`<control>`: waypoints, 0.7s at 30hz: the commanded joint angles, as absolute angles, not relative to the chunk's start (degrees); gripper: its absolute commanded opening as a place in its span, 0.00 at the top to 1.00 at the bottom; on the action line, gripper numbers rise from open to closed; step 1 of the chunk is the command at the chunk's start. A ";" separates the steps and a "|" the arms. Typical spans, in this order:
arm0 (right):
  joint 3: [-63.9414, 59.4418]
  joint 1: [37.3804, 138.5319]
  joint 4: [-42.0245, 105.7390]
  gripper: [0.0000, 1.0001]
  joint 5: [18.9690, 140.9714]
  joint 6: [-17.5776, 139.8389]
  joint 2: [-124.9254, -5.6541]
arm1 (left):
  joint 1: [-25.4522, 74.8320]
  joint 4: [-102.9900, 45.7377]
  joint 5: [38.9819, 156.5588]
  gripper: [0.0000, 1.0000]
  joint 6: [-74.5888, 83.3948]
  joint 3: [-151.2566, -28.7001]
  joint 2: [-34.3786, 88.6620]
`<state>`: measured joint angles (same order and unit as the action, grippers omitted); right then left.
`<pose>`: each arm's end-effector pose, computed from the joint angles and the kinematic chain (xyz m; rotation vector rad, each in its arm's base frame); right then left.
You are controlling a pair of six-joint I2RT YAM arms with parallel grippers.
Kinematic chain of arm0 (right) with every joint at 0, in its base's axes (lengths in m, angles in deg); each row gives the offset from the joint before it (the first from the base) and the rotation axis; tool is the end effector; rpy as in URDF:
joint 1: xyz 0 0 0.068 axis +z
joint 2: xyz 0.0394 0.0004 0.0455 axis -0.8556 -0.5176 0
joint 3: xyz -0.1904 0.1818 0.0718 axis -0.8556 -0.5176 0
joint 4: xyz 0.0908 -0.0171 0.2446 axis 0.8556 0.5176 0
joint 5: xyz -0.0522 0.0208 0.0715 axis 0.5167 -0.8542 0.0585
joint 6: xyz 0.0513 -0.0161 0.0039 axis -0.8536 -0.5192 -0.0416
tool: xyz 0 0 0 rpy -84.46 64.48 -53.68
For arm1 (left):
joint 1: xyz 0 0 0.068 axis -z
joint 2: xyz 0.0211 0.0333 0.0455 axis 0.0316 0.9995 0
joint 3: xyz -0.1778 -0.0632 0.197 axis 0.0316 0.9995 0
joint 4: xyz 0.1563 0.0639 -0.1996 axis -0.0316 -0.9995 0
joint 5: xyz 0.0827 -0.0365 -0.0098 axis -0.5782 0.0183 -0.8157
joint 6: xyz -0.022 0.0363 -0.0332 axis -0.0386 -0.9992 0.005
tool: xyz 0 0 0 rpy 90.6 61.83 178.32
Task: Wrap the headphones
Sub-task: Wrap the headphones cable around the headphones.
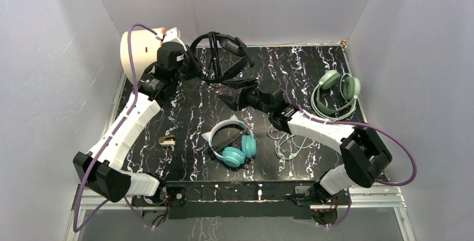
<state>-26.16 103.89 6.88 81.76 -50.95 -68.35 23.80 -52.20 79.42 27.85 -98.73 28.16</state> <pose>0.2379 0.2435 0.2803 1.2949 1.8930 1.9875 0.2750 -0.1248 0.4173 -0.2793 1.8807 -0.5644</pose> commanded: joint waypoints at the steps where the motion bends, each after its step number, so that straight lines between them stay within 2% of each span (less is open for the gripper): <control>1: -22.32 104.62 5.75 0.41 84.80 -51.85 -67.83 | 23.59 -48.51 78.48 1.00 29.86 -98.83 24.95; 7: -19.47 106.29 7.15 0.41 86.69 -52.40 -69.56 | 23.59 -48.48 79.02 1.00 30.00 -99.25 25.04; 9: -18.84 106.63 7.33 0.47 86.86 -52.63 -70.03 | 23.59 -48.40 79.12 1.00 30.06 -99.20 25.04; 19: -18.49 108.72 8.25 0.62 90.94 -53.49 -70.75 | 23.64 -47.84 79.72 1.00 30.25 -98.89 24.36; 21: -18.51 108.88 8.12 0.67 91.07 -53.63 -70.93 | 23.59 -47.84 79.92 1.00 30.24 -98.92 24.26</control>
